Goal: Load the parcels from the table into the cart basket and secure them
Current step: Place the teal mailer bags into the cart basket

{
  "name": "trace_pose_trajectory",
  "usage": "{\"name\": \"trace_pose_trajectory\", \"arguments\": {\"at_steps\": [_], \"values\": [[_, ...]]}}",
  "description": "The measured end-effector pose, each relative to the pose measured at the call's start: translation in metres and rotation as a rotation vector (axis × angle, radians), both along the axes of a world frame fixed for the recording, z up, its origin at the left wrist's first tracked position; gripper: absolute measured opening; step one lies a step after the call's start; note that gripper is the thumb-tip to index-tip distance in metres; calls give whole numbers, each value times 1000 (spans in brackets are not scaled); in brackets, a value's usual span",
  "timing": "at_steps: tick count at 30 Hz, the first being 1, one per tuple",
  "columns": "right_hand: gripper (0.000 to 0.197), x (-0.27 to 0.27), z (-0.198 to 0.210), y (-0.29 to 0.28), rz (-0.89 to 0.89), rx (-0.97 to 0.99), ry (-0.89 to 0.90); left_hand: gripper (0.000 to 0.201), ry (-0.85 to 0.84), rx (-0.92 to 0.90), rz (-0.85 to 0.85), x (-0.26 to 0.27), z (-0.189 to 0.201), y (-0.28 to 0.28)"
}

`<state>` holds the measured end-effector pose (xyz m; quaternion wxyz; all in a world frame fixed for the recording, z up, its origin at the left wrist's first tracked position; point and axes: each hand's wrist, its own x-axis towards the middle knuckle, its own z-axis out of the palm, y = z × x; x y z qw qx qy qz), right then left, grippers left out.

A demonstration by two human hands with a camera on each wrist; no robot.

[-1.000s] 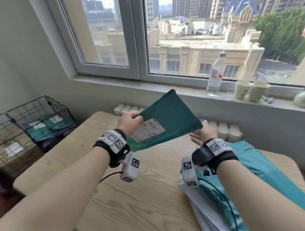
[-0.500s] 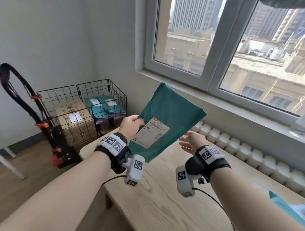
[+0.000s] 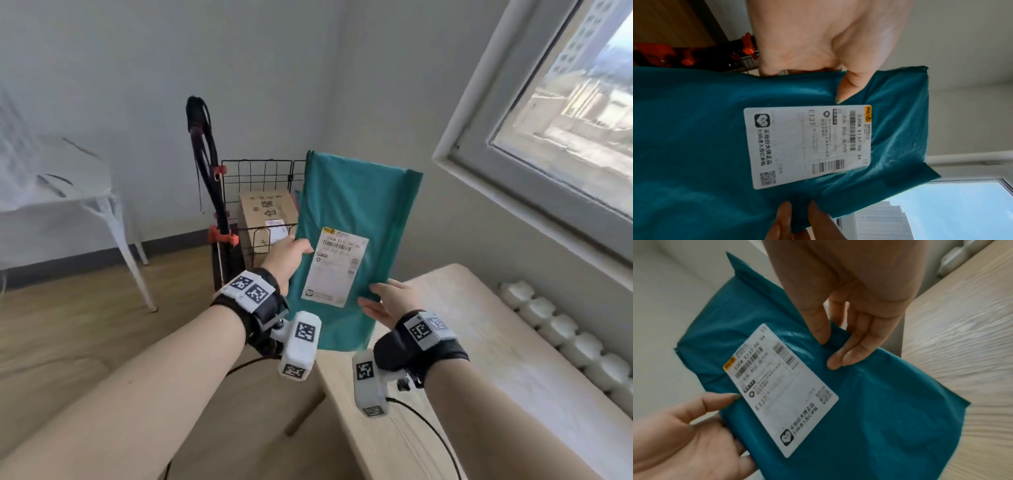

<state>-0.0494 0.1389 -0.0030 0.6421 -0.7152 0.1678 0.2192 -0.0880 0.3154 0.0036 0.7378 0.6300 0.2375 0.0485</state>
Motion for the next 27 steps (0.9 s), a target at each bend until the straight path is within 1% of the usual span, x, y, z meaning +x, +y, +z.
{"name": "trace_pose_trajectory", "arguments": {"at_steps": [2, 3, 7, 9, 12, 14, 16, 18, 19, 22, 25, 27], "values": [[13, 18, -2, 25, 6, 14, 5, 5, 18, -41, 44, 9, -4, 22], [12, 28, -3, 35, 7, 14, 3, 4, 21, -59, 58, 16, -7, 32], [14, 75, -10, 71, 39, -15, -19, 15, 25, -37, 53, 56, -20, 66], [15, 103, -13, 89, 47, 0, -17, 18, 33, 6, 48, 81, -22, 82], [23, 151, -15, 115, 61, 24, -3, 11, 97, 73, 75, 123, -17, 111], [27, 182, -13, 131, 74, 56, 0, 14, 144, 50, 67, 152, -9, 128], [25, 214, -10, 147, 82, 89, -21, 21, 162, 40, 57, 182, -2, 144], [15, 242, -12, 162, 74, 64, -44, 25, 167, 49, 54, 208, -1, 158], [14, 254, -14, 169, 67, 57, -31, 25, 175, 57, 49, 221, -2, 163], [23, 288, -22, 190, 28, 58, 14, 24, 214, 50, 25, 258, -5, 180], [19, 327, -27, 214, -35, 34, 16, 26, 223, 53, -2, 305, -14, 206], [15, 350, -30, 228, -83, -2, 33, 24, 243, 60, -37, 333, -20, 225]]}}
